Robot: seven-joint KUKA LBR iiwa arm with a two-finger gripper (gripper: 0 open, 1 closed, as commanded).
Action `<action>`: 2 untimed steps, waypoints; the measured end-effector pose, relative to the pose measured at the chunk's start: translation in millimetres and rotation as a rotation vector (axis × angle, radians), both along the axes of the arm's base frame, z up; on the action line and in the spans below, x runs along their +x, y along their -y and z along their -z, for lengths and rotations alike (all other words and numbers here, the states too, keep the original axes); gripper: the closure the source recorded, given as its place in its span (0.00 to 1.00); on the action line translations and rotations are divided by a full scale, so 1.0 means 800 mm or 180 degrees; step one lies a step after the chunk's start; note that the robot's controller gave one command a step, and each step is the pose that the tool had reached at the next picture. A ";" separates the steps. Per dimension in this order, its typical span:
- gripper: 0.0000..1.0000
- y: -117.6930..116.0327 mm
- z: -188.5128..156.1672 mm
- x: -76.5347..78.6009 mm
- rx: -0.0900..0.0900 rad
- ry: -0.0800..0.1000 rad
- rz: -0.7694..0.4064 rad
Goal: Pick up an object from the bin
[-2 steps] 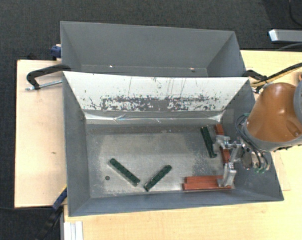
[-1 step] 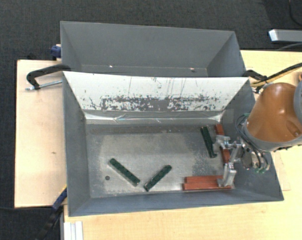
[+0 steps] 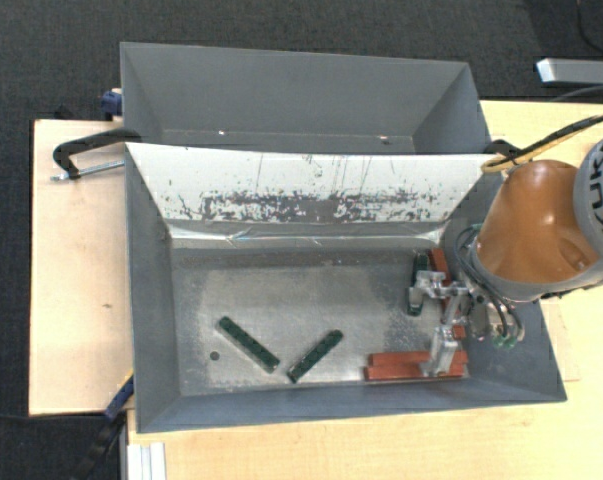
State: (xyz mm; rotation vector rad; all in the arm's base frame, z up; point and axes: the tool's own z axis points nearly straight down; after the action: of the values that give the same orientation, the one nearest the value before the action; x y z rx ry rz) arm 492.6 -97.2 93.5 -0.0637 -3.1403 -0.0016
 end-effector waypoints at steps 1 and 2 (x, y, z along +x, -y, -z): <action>1.00 -0.075 0.027 0.009 0.0000 0.0011 -0.0348; 0.00 -0.075 0.028 0.009 0.0000 0.0011 -0.0347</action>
Offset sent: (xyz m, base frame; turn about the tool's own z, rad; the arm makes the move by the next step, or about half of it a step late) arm 0.0000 0.0000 0.0000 0.0000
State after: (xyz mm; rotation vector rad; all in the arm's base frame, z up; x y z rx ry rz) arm 499.7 -37.4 71.0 0.1077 -3.1425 -0.0014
